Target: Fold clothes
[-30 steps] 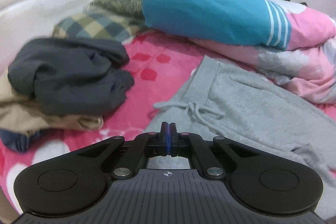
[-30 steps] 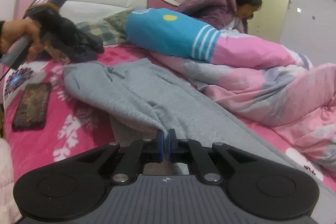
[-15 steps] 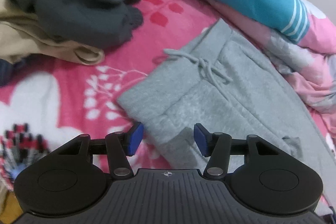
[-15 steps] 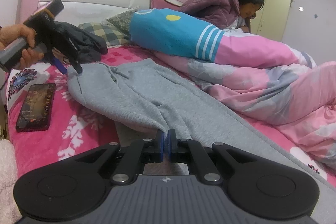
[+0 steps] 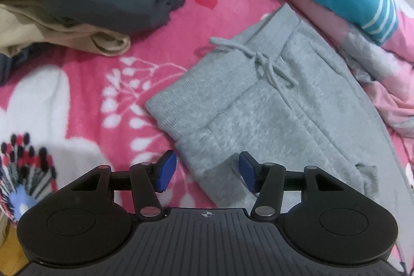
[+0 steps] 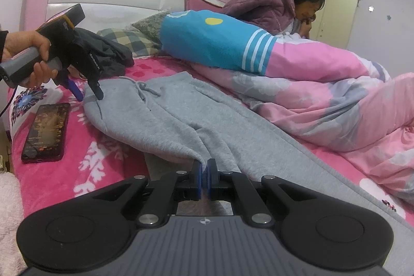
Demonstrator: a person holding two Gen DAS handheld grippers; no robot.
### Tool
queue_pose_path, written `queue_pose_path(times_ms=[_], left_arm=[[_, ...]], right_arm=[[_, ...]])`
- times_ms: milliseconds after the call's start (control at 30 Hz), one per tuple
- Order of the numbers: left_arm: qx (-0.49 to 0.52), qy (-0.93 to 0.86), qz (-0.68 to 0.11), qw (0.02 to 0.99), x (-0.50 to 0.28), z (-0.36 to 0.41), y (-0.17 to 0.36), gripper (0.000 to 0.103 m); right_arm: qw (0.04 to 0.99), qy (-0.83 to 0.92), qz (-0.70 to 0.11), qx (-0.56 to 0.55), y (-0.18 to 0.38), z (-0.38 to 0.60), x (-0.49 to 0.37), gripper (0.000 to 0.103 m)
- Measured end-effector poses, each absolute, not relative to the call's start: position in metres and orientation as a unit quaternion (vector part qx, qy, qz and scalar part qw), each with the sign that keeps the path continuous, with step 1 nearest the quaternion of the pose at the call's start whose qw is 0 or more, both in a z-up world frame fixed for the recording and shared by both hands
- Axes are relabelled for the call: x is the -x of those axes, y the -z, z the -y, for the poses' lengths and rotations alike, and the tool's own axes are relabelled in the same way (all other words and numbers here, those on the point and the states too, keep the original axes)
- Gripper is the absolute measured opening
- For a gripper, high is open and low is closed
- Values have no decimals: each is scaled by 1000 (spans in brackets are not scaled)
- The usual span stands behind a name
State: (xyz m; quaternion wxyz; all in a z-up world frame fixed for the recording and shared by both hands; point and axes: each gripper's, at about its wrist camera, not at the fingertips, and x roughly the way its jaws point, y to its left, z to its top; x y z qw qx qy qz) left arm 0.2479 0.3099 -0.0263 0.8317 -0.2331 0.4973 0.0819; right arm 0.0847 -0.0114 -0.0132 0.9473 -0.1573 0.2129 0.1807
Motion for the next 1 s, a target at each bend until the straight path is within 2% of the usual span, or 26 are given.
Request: queue_pose_path(times_ms=[67,133,200,300,467,700,833,1000], left_arm=[[234,-88,-492,834,-250,-306,30,52],[239,-99,-476,840,-249,-304,28,37],[230,-98,-451,857,-245,-299,21,14],[204,-96,-414,882,-238,-289,5,6],[195,-89,-352,911,-244,-277,-29,4],[196,-67,-313,927,-308,-246,-59,4],[196,-60,-320,925,-362,-226,-59,4],[180,-64,-354,916,-423,-203,-31,4]], right_arm=[[948,-181,-214,151,14,12,-86,2],[949,-179,-213,147,13,14,-87,2],[951,-176,-211,142,13,16,-87,2],[954,-172,-198,147,9,17,-86,2],[960,-149,-163,171,-3,22,-98,2],[969,-115,-146,161,-23,52,-161,2],[972,-98,-162,142,-23,72,-208,2],[969,-88,-208,102,-3,100,-269,2]])
